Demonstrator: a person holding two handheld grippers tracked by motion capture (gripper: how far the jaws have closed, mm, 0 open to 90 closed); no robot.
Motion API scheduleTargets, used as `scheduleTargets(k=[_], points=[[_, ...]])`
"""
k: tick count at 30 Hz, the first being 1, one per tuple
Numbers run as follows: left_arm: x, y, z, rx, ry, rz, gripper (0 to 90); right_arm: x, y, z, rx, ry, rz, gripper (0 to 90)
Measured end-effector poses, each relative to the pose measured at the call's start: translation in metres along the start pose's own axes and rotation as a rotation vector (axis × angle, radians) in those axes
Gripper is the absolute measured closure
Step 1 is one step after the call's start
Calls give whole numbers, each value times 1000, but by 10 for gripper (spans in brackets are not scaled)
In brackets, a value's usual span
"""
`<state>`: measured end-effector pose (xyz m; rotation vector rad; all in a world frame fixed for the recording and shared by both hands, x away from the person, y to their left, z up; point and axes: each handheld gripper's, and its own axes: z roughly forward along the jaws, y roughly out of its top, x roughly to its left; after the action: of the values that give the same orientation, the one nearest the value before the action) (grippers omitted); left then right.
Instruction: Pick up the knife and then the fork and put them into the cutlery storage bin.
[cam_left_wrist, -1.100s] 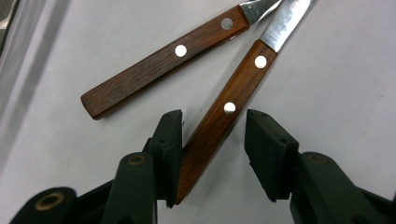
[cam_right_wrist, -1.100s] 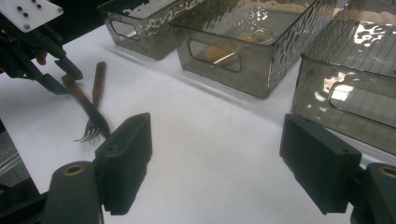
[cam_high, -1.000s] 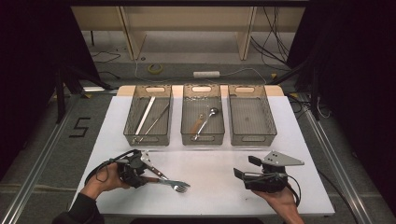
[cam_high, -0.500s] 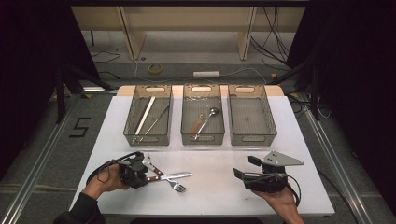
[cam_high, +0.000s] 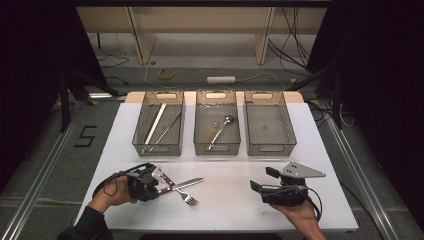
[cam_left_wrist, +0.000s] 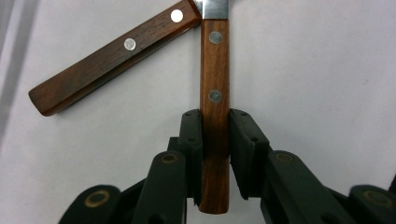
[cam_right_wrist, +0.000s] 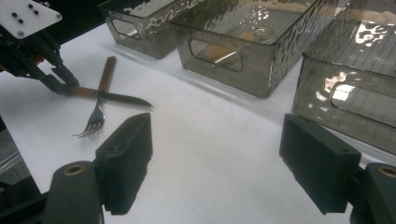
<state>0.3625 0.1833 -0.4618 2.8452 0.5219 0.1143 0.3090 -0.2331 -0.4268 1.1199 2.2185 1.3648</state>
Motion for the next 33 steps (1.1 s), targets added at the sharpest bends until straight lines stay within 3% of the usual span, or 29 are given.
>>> scheduleTargets(k=[5, 12, 17, 24, 30, 33], points=[[-3, 6, -10, -46, -12, -49, 753, 1, 0, 0, -8, 4, 0, 265], [-16, 26, -19, -83, -60, -52, 752, 11, 3, 1, -16, 37, -25, 265], [-25, 39, -20, -100, -109, -44, 752, 28, 7, 6, -24, 95, -76, 265], [-36, 56, -19, -99, -149, -14, 752, 55, 9, 21, 26, 154, -181, 268], [-39, 68, -15, -121, -200, -20, 752, 72, 10, 31, 45, 180, -257, 268], [-40, 72, -13, -106, -202, -14, 752, 78, 11, 35, 59, 187, -285, 269]])
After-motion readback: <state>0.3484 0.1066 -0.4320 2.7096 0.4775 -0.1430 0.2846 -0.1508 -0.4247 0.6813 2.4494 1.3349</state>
